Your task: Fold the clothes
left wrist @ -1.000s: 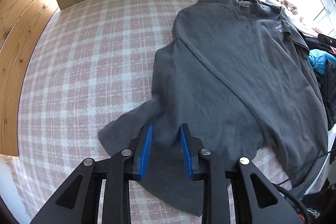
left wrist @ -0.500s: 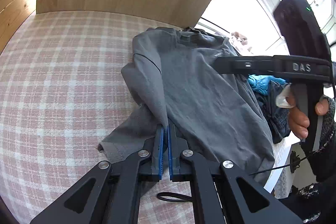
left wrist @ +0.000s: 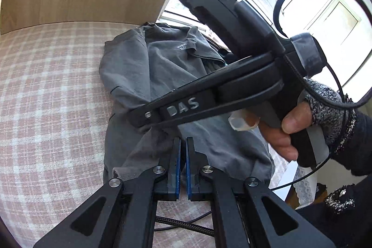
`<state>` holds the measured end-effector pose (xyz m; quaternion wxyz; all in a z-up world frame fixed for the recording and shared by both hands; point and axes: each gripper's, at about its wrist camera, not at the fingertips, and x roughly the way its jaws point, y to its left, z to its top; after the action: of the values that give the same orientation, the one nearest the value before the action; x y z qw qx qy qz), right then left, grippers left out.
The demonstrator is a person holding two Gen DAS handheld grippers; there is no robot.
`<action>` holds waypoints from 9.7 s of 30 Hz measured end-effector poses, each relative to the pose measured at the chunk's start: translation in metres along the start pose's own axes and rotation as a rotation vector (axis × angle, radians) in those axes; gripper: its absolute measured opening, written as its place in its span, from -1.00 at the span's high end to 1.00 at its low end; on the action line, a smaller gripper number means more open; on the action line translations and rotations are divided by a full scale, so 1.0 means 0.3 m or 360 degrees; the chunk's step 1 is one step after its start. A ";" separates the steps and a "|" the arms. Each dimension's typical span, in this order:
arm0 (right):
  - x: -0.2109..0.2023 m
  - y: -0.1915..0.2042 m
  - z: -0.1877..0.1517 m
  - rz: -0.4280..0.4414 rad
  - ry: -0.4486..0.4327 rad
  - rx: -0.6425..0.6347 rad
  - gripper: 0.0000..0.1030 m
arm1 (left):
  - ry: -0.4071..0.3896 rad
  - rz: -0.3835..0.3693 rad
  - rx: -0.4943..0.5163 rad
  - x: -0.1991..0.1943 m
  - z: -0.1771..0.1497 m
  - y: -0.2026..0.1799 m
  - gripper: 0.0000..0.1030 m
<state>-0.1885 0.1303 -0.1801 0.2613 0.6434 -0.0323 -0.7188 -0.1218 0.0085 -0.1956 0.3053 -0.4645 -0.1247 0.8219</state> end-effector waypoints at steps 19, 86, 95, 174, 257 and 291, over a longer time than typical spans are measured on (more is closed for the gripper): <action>-0.751 -0.828 -0.788 -0.1121 -0.0359 0.0903 0.73 | 0.0282 0.0238 0.0617 0.131 0.345 -0.019 0.83; -0.427 -0.680 -0.531 -0.0910 -0.0226 0.0122 0.07 | 0.0548 -0.0168 0.2063 0.861 0.823 -0.267 0.93; -0.499 -0.726 -0.528 -0.1010 -0.0360 0.0203 0.84 | 0.0410 -0.0209 0.1949 0.777 0.855 -0.303 0.93; -1.412 0.098 -0.804 -0.1165 -0.1474 -0.0094 0.85 | -0.0729 0.0063 0.0801 -0.917 0.566 -0.553 0.89; -0.823 -0.524 -1.183 -0.0783 -0.0671 0.0561 0.48 | 0.0764 0.0095 0.1748 0.482 0.222 -0.591 0.46; -0.784 -0.789 -0.937 -0.0978 -0.0246 -0.0409 0.14 | 0.0650 0.0037 0.1492 0.529 0.546 -0.380 0.96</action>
<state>0.0056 0.5138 -0.1047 0.1082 0.5285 0.2343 -0.8087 -0.2760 0.2086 -0.1609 0.4897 -0.4302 0.3247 0.6853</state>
